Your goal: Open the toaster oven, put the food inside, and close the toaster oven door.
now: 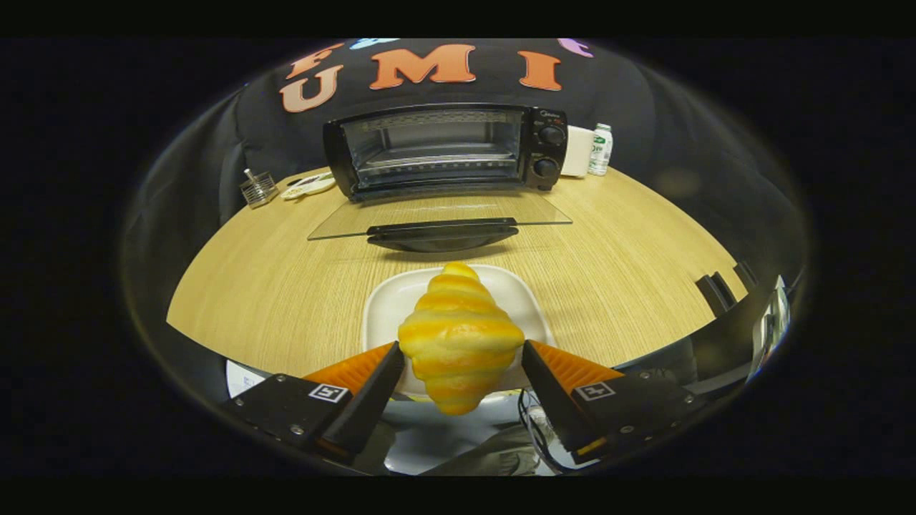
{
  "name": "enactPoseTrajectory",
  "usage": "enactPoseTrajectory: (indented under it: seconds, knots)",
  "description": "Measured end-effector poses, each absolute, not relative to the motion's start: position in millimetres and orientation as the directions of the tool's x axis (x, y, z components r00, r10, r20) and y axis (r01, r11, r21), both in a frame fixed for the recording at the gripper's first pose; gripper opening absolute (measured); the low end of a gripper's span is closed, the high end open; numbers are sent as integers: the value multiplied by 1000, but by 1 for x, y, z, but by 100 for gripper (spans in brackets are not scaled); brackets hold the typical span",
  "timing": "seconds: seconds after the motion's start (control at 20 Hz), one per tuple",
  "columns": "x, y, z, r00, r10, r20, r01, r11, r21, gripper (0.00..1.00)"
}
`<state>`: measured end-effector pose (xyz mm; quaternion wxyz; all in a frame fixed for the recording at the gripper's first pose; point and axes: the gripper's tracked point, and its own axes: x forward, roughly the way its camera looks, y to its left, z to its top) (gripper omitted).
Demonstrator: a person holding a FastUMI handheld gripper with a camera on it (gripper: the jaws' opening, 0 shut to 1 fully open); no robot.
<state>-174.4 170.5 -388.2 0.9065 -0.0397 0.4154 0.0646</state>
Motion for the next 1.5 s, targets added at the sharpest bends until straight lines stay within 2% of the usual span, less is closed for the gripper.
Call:
enactPoseTrajectory:
  seconds: [0.1,0.25,0.3,0.4,0.9,1.3,1.5]
  knots:
    - [-173,170,-388,645,85,-760,-146,989,-13,98]
    - [-172,169,-386,647,80,-758,-136,991,-11,86]
    - [-172,169,-384,648,83,-757,-139,990,-10,78]
    - [-171,167,-377,655,82,-751,-141,990,-14,72]
    - [-122,168,-309,738,117,-665,-155,988,3,71]
    - [-32,187,-276,806,128,-577,-206,976,-71,71]
    - [9,199,-275,821,117,-559,-192,978,-77,71]
